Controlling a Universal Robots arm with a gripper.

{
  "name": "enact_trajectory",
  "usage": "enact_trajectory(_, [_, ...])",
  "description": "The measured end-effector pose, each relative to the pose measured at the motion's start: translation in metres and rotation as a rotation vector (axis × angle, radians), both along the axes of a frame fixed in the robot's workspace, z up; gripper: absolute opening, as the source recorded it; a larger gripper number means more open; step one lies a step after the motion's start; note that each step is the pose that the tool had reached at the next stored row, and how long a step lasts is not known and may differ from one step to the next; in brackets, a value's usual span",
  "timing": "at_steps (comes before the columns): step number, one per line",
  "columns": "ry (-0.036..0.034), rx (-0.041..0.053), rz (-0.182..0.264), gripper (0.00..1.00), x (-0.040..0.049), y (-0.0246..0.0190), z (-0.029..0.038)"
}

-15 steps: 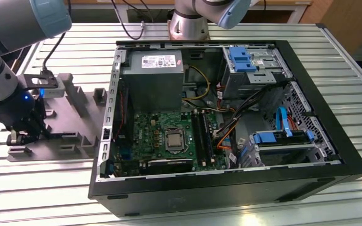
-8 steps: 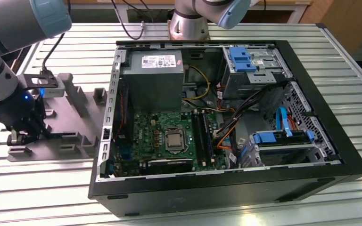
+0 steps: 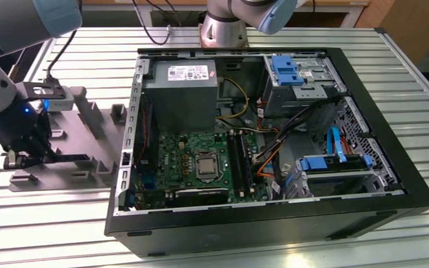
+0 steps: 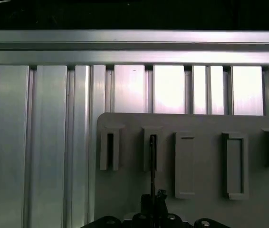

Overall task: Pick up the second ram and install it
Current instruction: 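Pick up the second ram and move it above second insertion slot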

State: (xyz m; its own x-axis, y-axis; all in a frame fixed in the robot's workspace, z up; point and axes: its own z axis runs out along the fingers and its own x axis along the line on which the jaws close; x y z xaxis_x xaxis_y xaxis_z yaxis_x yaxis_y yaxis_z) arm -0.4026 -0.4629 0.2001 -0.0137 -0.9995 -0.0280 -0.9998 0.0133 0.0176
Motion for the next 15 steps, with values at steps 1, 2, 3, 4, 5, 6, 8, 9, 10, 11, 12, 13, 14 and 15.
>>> enact_trajectory(1, [0.0000, 0.0000, 0.000, 0.14, 0.0000, 0.0000, 0.0019])
enact_trajectory(2, [0.0000, 0.0000, 0.000, 0.14, 0.0000, 0.0000, 0.0035])
enact_trajectory(3, [0.0000, 0.0000, 0.000, 0.14, 0.0000, 0.0000, 0.0044])
enact_trajectory(4, [-0.0001, 0.0001, 0.000, 0.14, 0.0000, 0.0000, 0.0045])
enact_trajectory(5, [0.0000, 0.0000, 0.000, 0.14, 0.0000, 0.0000, 0.0050])
enact_trajectory(6, [0.0000, 0.0000, 0.000, 0.14, 0.0000, 0.0000, 0.0054])
enact_trajectory(8, [0.0000, 0.0000, 0.000, 0.14, 0.0000, 0.0000, 0.0056])
enact_trajectory(9, [0.0002, -0.0001, 0.000, 0.14, 0.0000, 0.0000, 0.0060])
enact_trajectory(10, [0.0002, -0.0001, 0.000, 0.14, 0.0000, 0.0000, 0.0062])
enact_trajectory(11, [0.0000, 0.0000, 0.000, 0.14, 0.0000, 0.0000, 0.0065])
enact_trajectory(12, [0.0001, -0.0001, 0.000, 0.14, 0.0000, 0.0000, 0.0071])
enact_trajectory(13, [0.0001, -0.0001, 0.000, 0.14, 0.0000, 0.0000, 0.0077])
enact_trajectory(14, [0.0000, 0.0000, 0.000, 0.14, 0.0000, 0.0000, 0.0082])
enact_trajectory(15, [0.0000, 0.0000, 0.000, 0.14, 0.0000, 0.0000, 0.0089])
